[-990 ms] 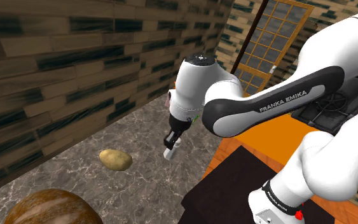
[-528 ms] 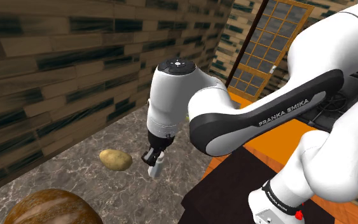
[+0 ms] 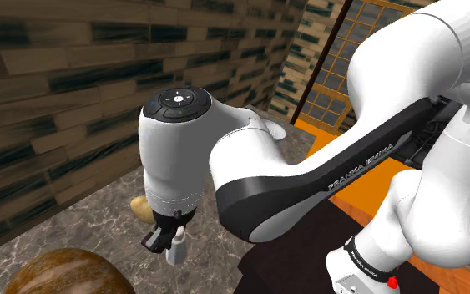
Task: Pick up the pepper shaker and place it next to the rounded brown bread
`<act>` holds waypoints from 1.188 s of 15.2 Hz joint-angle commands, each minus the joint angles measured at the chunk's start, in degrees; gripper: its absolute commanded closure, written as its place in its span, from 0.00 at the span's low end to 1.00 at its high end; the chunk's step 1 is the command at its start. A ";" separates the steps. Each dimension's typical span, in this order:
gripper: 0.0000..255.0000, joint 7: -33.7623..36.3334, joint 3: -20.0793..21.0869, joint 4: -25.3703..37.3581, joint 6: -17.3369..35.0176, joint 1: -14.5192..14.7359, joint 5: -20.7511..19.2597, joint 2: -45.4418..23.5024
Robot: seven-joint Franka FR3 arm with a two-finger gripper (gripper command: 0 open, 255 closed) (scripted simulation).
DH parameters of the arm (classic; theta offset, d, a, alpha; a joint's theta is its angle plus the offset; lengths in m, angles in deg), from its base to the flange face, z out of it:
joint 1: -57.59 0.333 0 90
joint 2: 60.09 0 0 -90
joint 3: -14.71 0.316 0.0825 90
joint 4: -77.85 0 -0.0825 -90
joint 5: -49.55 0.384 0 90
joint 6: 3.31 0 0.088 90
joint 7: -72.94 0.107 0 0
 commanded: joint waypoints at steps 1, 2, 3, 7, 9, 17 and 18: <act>1.00 3.19 0.48 3.84 -1.73 2.14 -1.71 -3.13; 1.00 3.49 0.31 3.57 -1.11 2.28 -2.09 -3.58; 1.00 3.81 0.15 3.32 -0.51 2.39 -2.49 -4.04; 1.00 5.14 -0.48 2.46 1.86 2.87 -4.18 -6.00; 1.00 5.83 -0.85 2.10 3.02 3.14 -5.07 -7.02; 1.00 8.70 -2.66 1.23 7.41 4.46 -8.83 -11.42; 1.00 9.07 -2.92 1.18 7.93 4.65 -9.32 -11.99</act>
